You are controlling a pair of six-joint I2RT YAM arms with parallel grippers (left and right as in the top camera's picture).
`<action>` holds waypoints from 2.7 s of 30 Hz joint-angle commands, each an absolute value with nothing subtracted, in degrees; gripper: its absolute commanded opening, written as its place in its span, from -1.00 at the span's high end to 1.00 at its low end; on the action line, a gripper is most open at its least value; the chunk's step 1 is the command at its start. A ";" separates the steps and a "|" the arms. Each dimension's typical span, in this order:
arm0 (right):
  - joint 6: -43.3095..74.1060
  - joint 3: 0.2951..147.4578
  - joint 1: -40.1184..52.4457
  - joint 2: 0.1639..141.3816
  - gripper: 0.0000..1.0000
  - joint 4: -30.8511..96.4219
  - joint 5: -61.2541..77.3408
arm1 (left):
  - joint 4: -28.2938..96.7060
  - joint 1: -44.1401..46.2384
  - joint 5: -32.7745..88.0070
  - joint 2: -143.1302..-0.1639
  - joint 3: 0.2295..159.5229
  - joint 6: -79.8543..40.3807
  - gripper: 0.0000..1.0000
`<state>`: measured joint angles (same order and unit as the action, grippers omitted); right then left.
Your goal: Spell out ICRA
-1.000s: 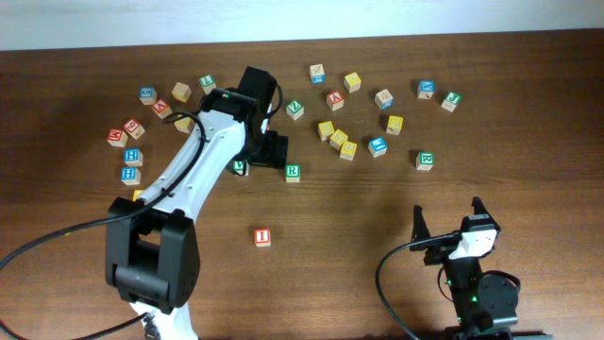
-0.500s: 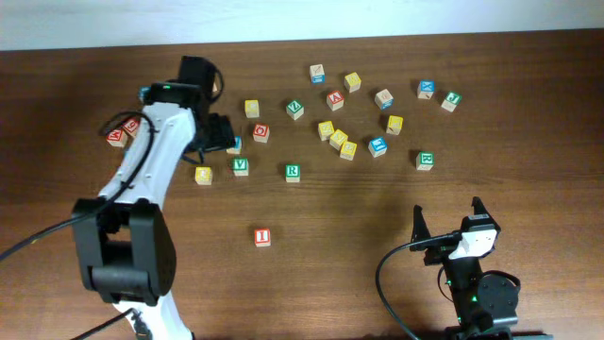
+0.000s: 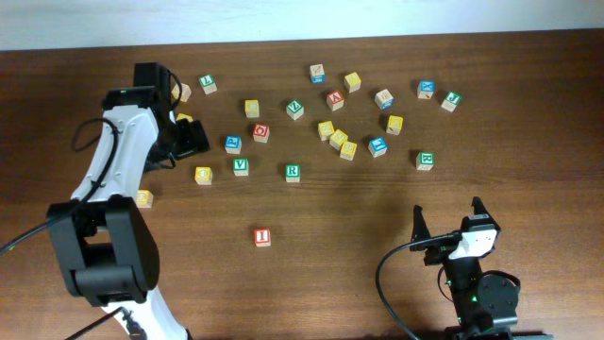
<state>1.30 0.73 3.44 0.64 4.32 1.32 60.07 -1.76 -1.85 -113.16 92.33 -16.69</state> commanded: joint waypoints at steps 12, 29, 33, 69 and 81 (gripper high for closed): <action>1.30 0.32 3.75 0.30 -0.97 4.54 0.82 | 56.88 3.92 7.66 -113.67 115.77 -10.00 -0.93; 1.28 0.32 3.75 0.30 -0.97 4.54 0.82 | 58.06 9.96 2.52 -119.48 125.71 -8.05 -0.98; 1.30 0.32 3.75 0.30 -0.97 4.54 0.82 | 54.61 11.49 -2.59 -123.72 125.71 -8.03 -0.98; 1.28 0.32 3.75 0.30 -0.97 4.54 0.82 | 47.07 15.22 -9.82 -144.42 125.67 -18.00 -0.15; 1.28 0.32 3.75 0.30 -0.97 4.54 0.82 | 47.62 13.10 -5.56 -144.42 125.60 -15.46 0.13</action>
<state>1.30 0.73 3.42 0.64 4.32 1.32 47.46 13.65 -9.23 -144.03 125.16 -16.08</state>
